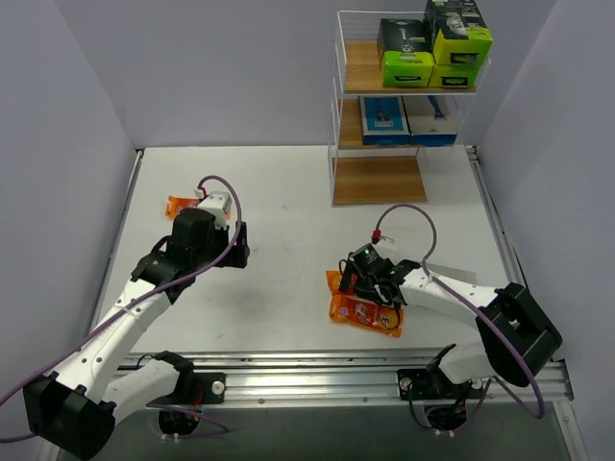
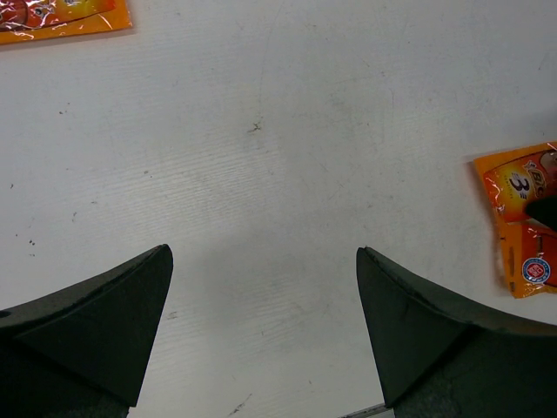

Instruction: Place and organize the shaving razors onto the shelf

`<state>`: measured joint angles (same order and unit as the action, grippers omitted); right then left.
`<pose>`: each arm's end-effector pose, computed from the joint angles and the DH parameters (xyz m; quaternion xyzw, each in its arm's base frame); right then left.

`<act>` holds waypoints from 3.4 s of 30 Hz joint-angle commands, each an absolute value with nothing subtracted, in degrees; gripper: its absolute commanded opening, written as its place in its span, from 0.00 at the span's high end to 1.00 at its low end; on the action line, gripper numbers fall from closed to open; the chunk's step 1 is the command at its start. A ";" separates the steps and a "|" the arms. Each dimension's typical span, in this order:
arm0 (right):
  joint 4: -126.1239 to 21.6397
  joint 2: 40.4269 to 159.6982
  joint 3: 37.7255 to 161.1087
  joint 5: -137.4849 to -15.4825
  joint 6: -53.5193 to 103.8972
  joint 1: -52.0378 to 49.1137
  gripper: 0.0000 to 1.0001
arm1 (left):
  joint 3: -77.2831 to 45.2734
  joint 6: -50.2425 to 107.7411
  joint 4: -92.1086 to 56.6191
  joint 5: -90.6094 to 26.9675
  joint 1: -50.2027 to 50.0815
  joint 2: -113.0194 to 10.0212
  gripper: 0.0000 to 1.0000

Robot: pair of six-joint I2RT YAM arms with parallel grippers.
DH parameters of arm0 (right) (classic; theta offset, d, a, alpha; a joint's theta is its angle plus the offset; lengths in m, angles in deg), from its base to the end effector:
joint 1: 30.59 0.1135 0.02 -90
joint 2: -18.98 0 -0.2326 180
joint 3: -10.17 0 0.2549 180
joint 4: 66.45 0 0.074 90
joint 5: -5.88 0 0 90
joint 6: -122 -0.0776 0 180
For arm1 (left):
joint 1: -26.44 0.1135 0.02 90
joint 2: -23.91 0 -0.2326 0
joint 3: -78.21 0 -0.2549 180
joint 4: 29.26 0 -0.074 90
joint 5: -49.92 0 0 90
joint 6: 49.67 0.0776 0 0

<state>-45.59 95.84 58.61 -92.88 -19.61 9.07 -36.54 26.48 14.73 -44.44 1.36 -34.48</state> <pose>0.2305 0.1757 0.1045 0.1237 0.9269 0.1979 0.2937 0.2487 -0.1099 0.2507 0.0707 0.8922 -0.1161 0.4308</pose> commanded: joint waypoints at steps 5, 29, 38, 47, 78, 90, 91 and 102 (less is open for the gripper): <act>-51.07 104.05 70.52 -93.53 -10.38 6.06 0.19 | -33.68 27.32 13.19 -44.48 1.39 -34.36 0.04; -36.44 94.31 73.79 -99.15 -7.47 -0.35 0.54 | -33.51 27.23 12.92 -42.63 1.65 -33.49 0.04; -21.66 93.86 76.69 -109.16 -6.93 0.00 0.73 | -34.03 27.15 12.92 -41.93 1.48 -31.64 0.04; -16.63 99.04 77.92 -111.37 -5.88 2.89 0.70 | -34.47 27.06 12.57 -42.10 0.69 -29.71 0.04; -23.04 111.00 77.31 -113.48 -2.45 3.34 0.75 | -34.47 27.41 12.84 -42.28 -0.10 -30.23 0.05; -21.73 113.90 77.84 -115.58 -4.29 2.99 0.70 | -34.47 27.41 12.75 -42.02 -0.46 -30.32 0.05; -21.20 114.16 78.01 -115.85 -4.56 2.90 0.70 | -34.47 27.50 12.83 -42.02 -0.46 -30.41 0.05; -21.64 116.63 78.45 -115.85 -4.73 2.72 0.74 | -34.47 27.50 12.75 -41.66 -0.72 -30.50 0.05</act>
